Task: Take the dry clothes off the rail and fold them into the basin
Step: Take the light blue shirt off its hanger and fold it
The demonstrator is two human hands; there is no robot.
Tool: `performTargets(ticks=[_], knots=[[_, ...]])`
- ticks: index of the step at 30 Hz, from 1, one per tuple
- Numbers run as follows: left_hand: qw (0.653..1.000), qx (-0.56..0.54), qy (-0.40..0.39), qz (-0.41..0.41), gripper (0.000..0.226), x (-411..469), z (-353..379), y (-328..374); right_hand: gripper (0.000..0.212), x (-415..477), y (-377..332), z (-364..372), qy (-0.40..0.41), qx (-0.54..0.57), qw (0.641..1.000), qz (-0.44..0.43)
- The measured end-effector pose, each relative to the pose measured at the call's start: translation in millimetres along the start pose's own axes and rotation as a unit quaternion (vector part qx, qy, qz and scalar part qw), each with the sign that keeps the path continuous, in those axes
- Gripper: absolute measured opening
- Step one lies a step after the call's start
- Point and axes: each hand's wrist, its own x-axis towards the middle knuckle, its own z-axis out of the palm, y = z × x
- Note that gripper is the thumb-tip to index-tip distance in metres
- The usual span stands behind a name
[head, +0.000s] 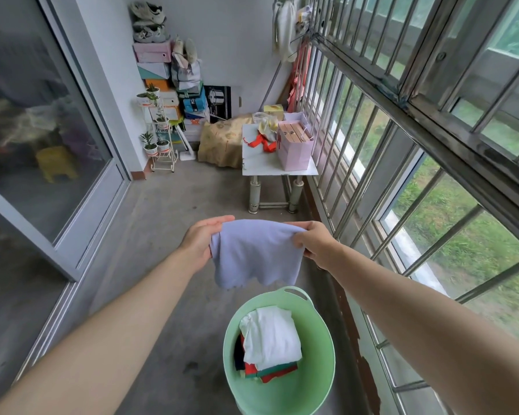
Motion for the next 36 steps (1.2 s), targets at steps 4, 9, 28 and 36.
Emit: performTargets(ticks=[4, 9, 28, 36], knots=[[0.999, 0.033, -0.001, 0.008, 0.035, -0.5, 1.3, 3.8, 0.055, -2.4, -0.5, -4.4, -0.007, -0.102, 0.992, -0.079], [0.989, 0.139, -0.041, 0.011, 0.042, -4.2, 3.1, 8.3, 0.045, -2.4, -3.2, -7.7, -0.016, -0.287, 0.952, -0.108], [0.763, 0.629, 0.039, 0.141, 0.046, 1.4, 17.8, 7.0, 0.024, -5.1, 1.3, -11.2, 0.085, -0.498, 0.843, -0.184], [0.653, 0.730, 0.066, 0.189, 0.021, 5.9, 18.1, -15.7, 0.020, -6.8, 24.2, -11.2, 0.056, -0.493, 0.855, -0.153]])
